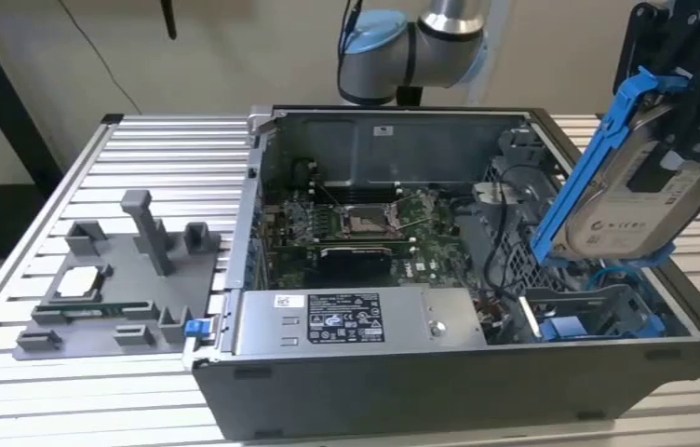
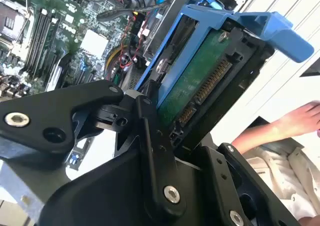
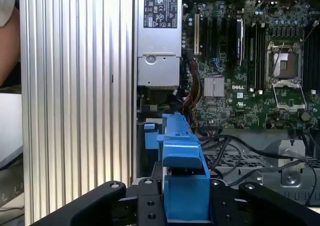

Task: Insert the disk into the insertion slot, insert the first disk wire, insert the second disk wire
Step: 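Insert the disk into the insertion slot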

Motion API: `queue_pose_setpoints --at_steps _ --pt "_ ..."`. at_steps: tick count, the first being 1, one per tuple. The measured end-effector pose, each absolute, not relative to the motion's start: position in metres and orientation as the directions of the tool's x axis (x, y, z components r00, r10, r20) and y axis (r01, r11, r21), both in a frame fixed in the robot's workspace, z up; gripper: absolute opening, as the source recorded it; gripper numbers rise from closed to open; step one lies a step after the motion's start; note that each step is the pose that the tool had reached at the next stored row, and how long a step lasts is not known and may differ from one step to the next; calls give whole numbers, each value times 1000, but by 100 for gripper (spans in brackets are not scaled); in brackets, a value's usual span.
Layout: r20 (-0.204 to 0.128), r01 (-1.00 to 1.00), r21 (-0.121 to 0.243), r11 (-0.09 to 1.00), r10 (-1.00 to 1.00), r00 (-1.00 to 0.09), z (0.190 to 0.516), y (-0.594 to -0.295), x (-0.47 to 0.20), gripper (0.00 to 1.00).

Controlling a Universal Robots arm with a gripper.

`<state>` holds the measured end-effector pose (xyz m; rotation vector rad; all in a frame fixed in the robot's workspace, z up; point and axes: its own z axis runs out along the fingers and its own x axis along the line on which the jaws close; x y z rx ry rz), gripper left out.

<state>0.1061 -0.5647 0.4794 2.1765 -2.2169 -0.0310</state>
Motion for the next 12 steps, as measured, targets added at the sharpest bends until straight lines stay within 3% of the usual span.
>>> queue_pose_setpoints --at_steps 12 --pt "10 -1000 24 18 -1000 -18 467 -565 106 0"
